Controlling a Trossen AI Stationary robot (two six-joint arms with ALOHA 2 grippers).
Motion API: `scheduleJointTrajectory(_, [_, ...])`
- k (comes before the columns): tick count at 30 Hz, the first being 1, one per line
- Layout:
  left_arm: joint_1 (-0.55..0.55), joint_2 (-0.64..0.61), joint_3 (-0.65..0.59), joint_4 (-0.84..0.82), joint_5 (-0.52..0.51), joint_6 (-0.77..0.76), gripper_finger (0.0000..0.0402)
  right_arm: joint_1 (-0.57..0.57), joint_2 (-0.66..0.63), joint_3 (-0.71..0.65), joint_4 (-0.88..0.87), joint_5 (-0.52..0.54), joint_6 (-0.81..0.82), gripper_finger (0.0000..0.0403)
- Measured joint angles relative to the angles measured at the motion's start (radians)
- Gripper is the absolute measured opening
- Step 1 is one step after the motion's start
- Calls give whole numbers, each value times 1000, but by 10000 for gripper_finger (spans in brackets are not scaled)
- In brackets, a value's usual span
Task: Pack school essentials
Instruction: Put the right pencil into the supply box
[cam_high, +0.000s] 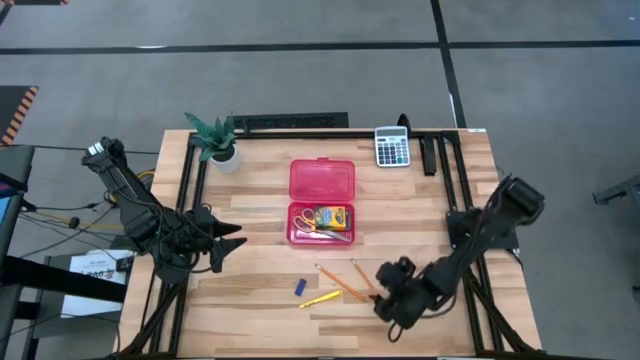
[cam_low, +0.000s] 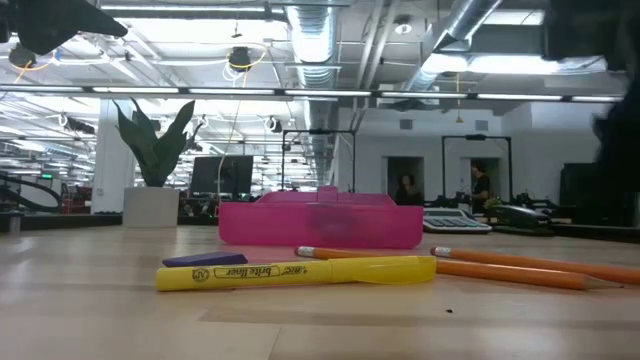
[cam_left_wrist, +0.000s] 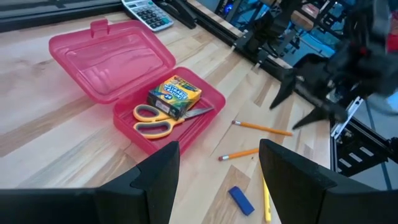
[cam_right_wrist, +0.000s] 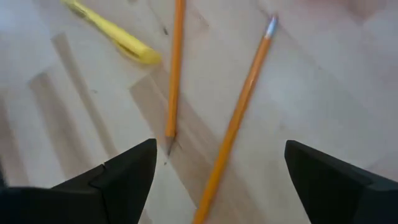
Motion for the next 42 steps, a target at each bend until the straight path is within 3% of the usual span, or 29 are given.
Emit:
scheduleJointTrajectory(7, [0,0,0,-1,8,1,208,61,154,3,60,88,196,341])
scheduleJointTrajectory(11, [0,0,0,-5,8,0,208,89,192,5,36,144,299,312])
scheduleJointTrajectory(15, [0,0,0,-6,11,-1,208,101,193,5,-16,142,343,250])
scheduleJointTrajectory(23, [0,0,0,-6,17,-3,208,89,188,3,-32,111,247,88])
scheduleJointTrajectory(29, [0,0,0,-6,17,-6,208,89,186,25,-36,111,237,18])
scheduleJointTrajectory(42, [0,0,0,-8,-1,-2,208,63,62,63,-101,153,171,2])
